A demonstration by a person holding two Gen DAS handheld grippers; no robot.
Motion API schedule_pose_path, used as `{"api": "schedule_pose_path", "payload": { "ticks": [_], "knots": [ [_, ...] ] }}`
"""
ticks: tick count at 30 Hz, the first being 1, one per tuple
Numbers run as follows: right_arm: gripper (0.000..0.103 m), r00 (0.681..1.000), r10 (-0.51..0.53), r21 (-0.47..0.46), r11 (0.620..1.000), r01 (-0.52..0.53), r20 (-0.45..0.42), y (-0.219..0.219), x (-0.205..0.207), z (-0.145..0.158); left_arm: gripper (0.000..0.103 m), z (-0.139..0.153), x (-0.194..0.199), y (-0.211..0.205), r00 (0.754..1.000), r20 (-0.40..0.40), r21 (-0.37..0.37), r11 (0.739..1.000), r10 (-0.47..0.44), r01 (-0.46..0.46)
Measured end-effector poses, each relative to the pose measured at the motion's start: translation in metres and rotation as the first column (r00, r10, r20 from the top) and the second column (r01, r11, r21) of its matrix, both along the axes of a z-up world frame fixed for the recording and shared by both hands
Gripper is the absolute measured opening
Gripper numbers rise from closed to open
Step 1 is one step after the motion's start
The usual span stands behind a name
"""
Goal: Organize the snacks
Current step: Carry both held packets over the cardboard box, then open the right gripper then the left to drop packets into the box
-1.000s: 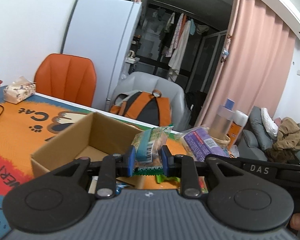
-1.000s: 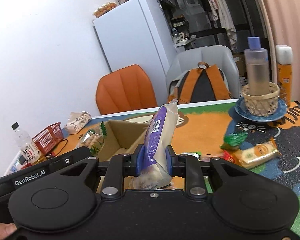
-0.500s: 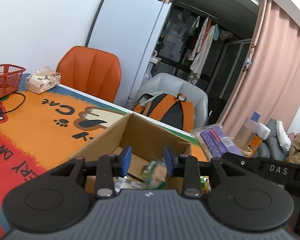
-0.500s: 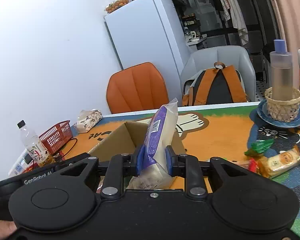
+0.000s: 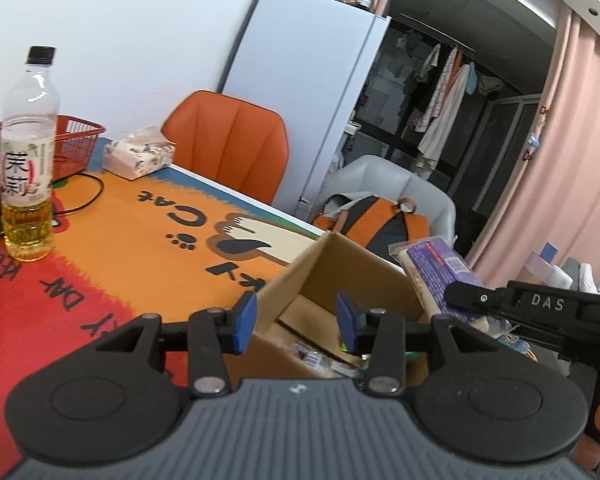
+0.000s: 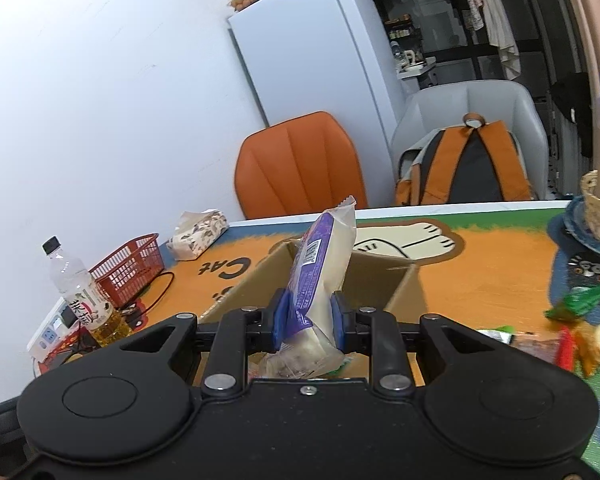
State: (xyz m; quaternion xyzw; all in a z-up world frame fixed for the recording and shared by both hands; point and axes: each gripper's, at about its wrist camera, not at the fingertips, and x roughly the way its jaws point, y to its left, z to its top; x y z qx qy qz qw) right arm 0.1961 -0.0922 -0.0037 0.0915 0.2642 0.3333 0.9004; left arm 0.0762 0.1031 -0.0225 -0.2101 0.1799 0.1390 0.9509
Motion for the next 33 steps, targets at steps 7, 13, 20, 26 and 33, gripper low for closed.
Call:
{"api": "schedule_pose_path", "payload": {
  "ticks": [7, 13, 20, 26, 33],
  "knots": [
    [0.025, 1.0, 0.025, -0.003, 1.0, -0.025, 0.003, 0.02, 0.004, 0.0, 0.045, -0.001, -0.007, 0.01, 1.0, -0.011, -0.002, 1.0, 0.029, -0.029],
    [0.056, 1.0, -0.015, -0.002, 1.0, 0.015, 0.013, 0.012, -0.001, -0.003, 0.058, -0.005, -0.009, 0.011, 0.998, -0.037, -0.005, 0.999, 0.041, -0.041],
    [0.07, 1.0, -0.015, -0.045, 0.999, 0.015, -0.001, -0.005, -0.01, -0.003, 0.069, -0.009, -0.006, 0.005, 0.998, -0.051, -0.024, 0.999, 0.029, -0.03],
    [0.08, 1.0, -0.003, -0.058, 0.998, 0.002, -0.008, -0.02, -0.019, -0.004, 0.085, -0.004, -0.006, -0.005, 0.998, -0.043, -0.002, 0.999, 0.048, -0.048],
    [0.091, 1.0, -0.01, -0.065, 0.998, 0.009, -0.004, -0.04, -0.027, -0.003, 0.09, 0.002, -0.003, -0.023, 0.999, -0.033, 0.018, 1.0, 0.025, -0.024]
  ]
}}
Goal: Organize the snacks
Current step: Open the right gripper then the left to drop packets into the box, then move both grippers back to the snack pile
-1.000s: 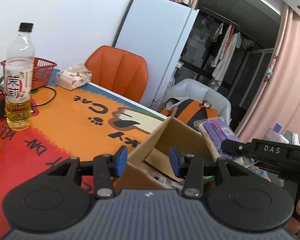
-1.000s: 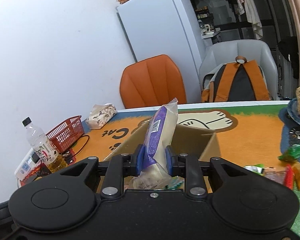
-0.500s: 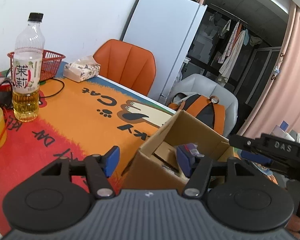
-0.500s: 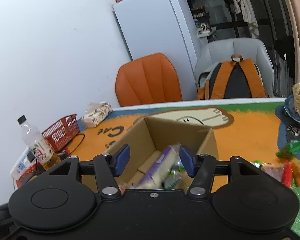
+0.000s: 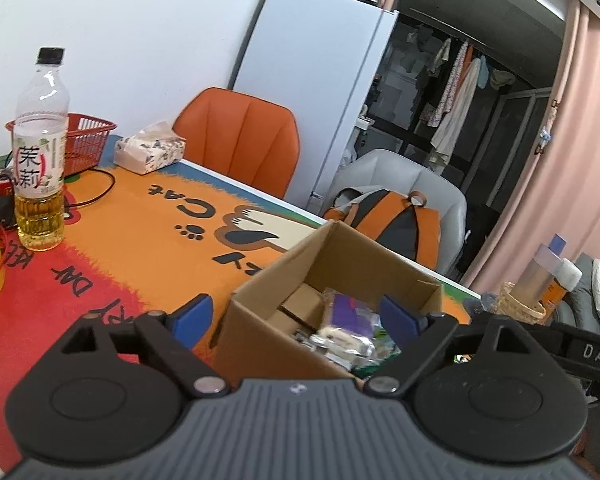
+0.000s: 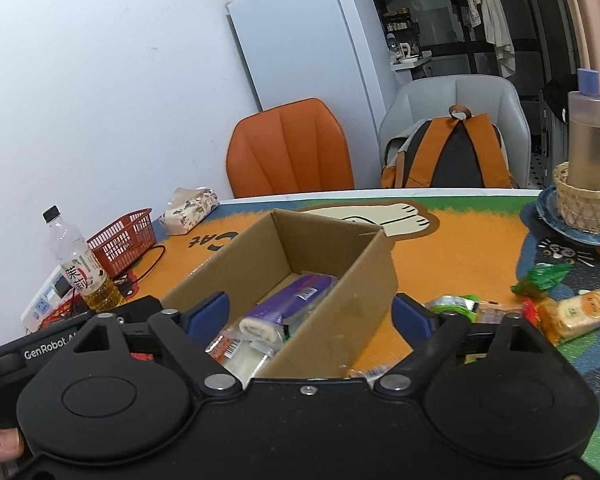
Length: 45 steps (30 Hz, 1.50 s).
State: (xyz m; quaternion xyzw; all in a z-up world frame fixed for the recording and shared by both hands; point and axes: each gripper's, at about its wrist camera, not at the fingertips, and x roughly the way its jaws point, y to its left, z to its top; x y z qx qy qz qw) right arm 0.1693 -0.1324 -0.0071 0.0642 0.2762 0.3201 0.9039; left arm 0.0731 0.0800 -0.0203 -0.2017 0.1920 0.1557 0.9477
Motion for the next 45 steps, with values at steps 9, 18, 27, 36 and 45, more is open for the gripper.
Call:
{"api": "schedule_pose_path", "payload": {
  "ticks": [9, 18, 27, 36, 45],
  "knots": [
    [0.103, 0.999, -0.044, -0.001, 0.999, 0.044, -0.012, -0.035, 0.001, 0.001, 0.095, 0.007, 0.008, -0.024, 0.998, -0.014, 0.014, 0.998, -0.064, 0.064],
    [0.103, 0.992, -0.12, 0.016, 0.993, 0.12, -0.036, -0.082, 0.008, -0.002, 0.096, 0.01, 0.019, -0.054, 0.992, -0.02, 0.02, 0.992, -0.126, 0.126],
    [0.103, 0.981, -0.181, 0.027, 0.983, 0.183, -0.062, -0.119, 0.017, -0.016, 0.096, 0.009, 0.032, -0.092, 0.975, -0.029, 0.046, 0.974, -0.221, 0.222],
    [0.103, 0.972, -0.218, 0.044, 0.974, 0.222, -0.088, -0.146, 0.024, -0.031, 0.096, 0.003, 0.041, -0.12, 0.951, -0.026, 0.052, 0.95, -0.307, 0.308],
    [0.101, 0.97, -0.224, 0.049, 0.972, 0.229, -0.095, -0.156, 0.033, -0.044, 0.092, -0.01, 0.054, -0.137, 0.948, -0.03, 0.049, 0.947, -0.317, 0.318]
  ]
}}
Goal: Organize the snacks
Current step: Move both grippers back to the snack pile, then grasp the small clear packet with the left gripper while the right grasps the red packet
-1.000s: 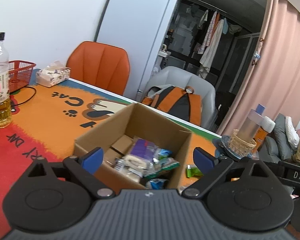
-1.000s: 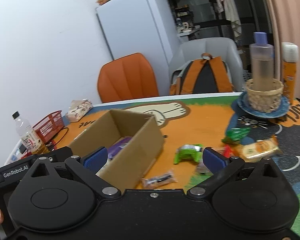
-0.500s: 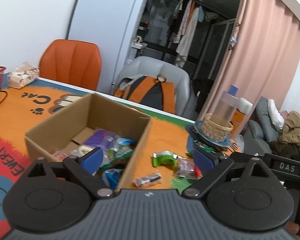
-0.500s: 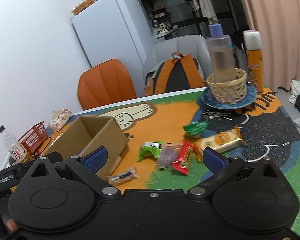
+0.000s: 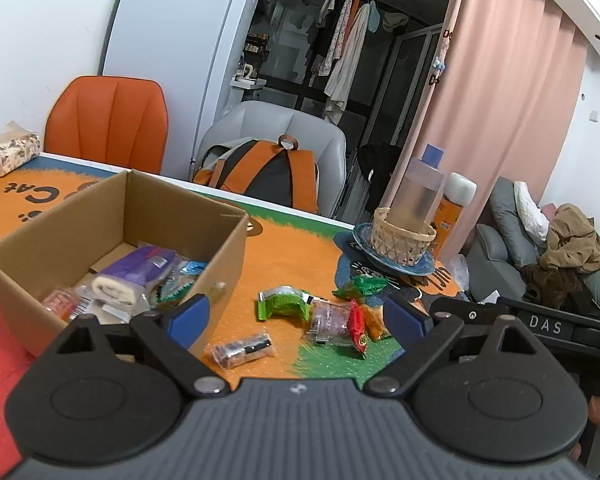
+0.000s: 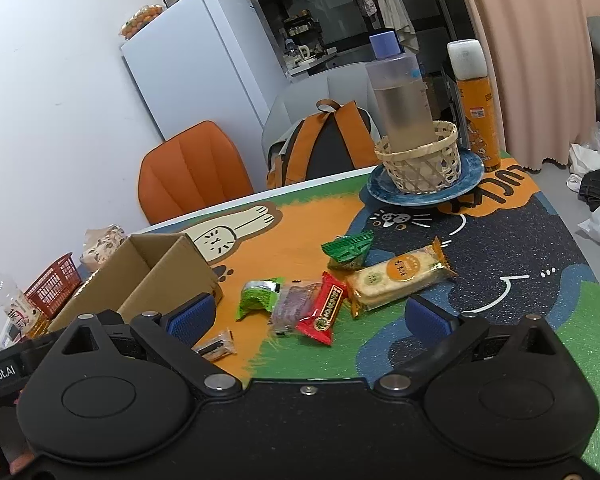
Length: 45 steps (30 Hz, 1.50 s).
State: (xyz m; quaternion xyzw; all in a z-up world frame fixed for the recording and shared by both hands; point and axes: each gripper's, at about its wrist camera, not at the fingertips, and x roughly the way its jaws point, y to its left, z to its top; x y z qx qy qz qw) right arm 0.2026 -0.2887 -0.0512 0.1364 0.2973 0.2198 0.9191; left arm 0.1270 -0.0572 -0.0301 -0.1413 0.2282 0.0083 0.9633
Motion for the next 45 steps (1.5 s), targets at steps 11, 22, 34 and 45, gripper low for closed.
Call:
{"api": "schedule_pose_path", "payload": {
  "ticks": [11, 22, 34, 45],
  "knots": [
    [0.079, 0.999, 0.018, 0.033, 0.999, -0.017, -0.046, -0.001, 0.017, -0.017, 0.079, -0.016, 0.018, -0.012, 1.0, -0.015, 0.003, 1.0, -0.01, 0.011],
    [0.077, 0.998, 0.032, 0.025, 0.999, -0.03, -0.062, 0.008, 0.039, -0.023, 0.073, -0.031, 0.047, -0.015, 1.0, -0.027, -0.002, 1.0, 0.006, -0.006],
    [0.076, 0.995, 0.057, 0.025, 0.998, -0.055, -0.087, 0.02, 0.063, -0.038, 0.066, -0.06, 0.055, -0.018, 1.0, -0.022, 0.058, 0.998, 0.019, -0.017],
    [0.062, 0.984, 0.092, 0.074, 0.994, -0.082, -0.155, 0.023, 0.073, -0.066, 0.056, -0.081, 0.068, -0.026, 0.995, -0.081, 0.169, 0.985, 0.054, -0.039]
  ]
}}
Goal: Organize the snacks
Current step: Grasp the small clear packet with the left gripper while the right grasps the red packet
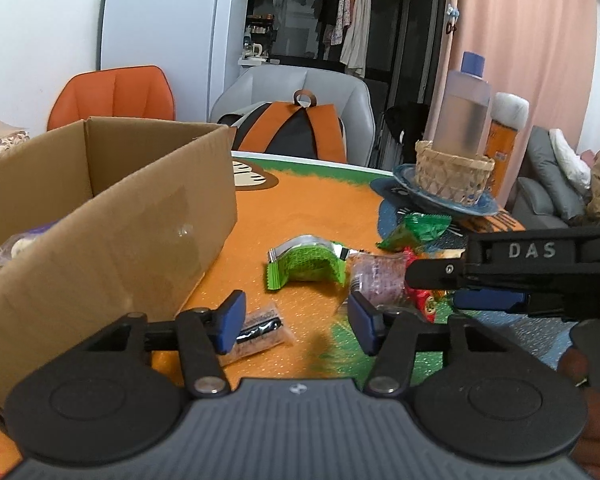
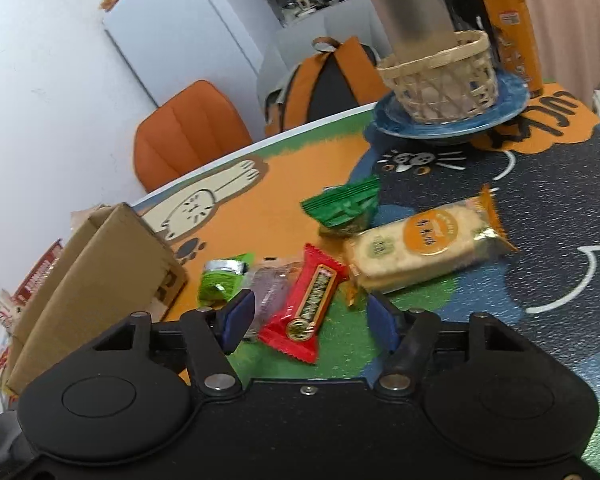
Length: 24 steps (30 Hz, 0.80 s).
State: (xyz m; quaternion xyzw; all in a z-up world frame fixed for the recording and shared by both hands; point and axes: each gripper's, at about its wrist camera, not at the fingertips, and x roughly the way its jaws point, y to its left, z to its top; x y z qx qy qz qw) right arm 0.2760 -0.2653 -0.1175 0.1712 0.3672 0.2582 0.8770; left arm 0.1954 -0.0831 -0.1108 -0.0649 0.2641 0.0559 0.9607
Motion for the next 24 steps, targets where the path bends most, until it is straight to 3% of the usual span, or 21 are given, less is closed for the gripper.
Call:
{"api": "schedule_pose_path", "payload": {
  "ticks": [3, 6, 8, 20, 22, 24],
  "knots": [
    [0.055, 1.0, -0.004, -0.045, 0.999, 0.005, 0.027, 0.005, -0.002, 0.0, 0.056, 0.0, 0.002, 0.0, 1.0, -0.021, 0.005, 1.0, 0.0, 0.0],
    [0.041, 1.0, -0.007, -0.043, 0.999, 0.008, 0.023, 0.004, -0.001, -0.001, 0.051, -0.005, 0.006, 0.006, 0.997, -0.082, -0.053, 0.999, -0.002, -0.003],
    [0.03, 1.0, 0.001, -0.035, 0.999, -0.001, 0.01, 0.003, 0.0, -0.002, 0.05, -0.005, 0.004, 0.005, 0.997, -0.08, -0.044, 0.999, -0.002, -0.002],
    [0.027, 1.0, -0.023, -0.044, 0.999, 0.024, 0.019, -0.006, -0.015, -0.003, 0.05, 0.0, -0.014, 0.006, 0.993, -0.12, -0.071, 0.997, -0.018, 0.01],
    [0.027, 0.999, -0.028, -0.043, 0.999, 0.029, 0.022, -0.009, -0.021, -0.003, 0.047, 0.0, -0.017, 0.003, 0.992, -0.121, -0.057, 0.998, -0.026, 0.019],
    [0.027, 0.999, -0.034, -0.05, 0.998, 0.035, 0.025, -0.01, -0.027, -0.002, 0.034, -0.001, -0.017, 0.0, 0.992, -0.129, -0.019, 1.0, -0.011, 0.009]
  ]
}}
